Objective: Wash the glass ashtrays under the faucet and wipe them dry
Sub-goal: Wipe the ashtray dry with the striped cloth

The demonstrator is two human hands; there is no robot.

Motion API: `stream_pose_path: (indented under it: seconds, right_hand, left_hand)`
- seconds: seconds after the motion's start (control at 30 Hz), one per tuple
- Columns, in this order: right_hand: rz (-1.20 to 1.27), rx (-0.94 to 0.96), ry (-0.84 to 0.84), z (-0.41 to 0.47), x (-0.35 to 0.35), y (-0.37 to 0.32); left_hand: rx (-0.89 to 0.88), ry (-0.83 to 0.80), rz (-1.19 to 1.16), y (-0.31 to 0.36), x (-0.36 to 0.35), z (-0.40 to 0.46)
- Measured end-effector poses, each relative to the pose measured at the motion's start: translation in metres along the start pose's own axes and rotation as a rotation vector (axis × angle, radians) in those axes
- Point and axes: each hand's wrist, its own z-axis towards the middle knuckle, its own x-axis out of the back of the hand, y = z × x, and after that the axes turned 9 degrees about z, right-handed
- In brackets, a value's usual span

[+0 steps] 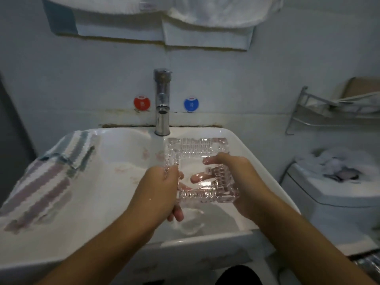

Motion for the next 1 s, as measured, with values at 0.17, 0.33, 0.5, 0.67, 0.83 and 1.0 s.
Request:
stream_pose_path:
  seconds: [0.17,0.33,0.5,0.67,0.83,1.0]
  right_hand:
    - [-0.251,0.25,0.125,-0.038,0.028,-0.021]
    - [-0.48,0.363,0.44,-0.086,0.086,-0.028]
    - [-0.494,0.263,0.807,-0.157,0.178,-0.004]
    - [-0.511,0.087,0.924,-0.219,0.232,0.036]
    - [-0.687,-0.144,0.988,-0.263,0.282,0.104]
    - [-0.651,-0.333,1.053,-0.274,0.336,0.175]
  left_hand:
    - [-0.2,0.064,-0.028,0.024,-0.019,-0.013]
    - [-0.38,-0.058,-0.051,0.062,-0.07,-0.023]
    - [-0.455,-0.351,-0.036,0.094,-0.174,-0.056]
    - [-0.384,-0.567,-0.027,0.094,-0.261,-0.09]
    - [-0.344,-0.76,0.116,0.062,-0.332,-0.123]
    - [-0.255,-0.982,0.201,0.025,-0.402,-0.136]
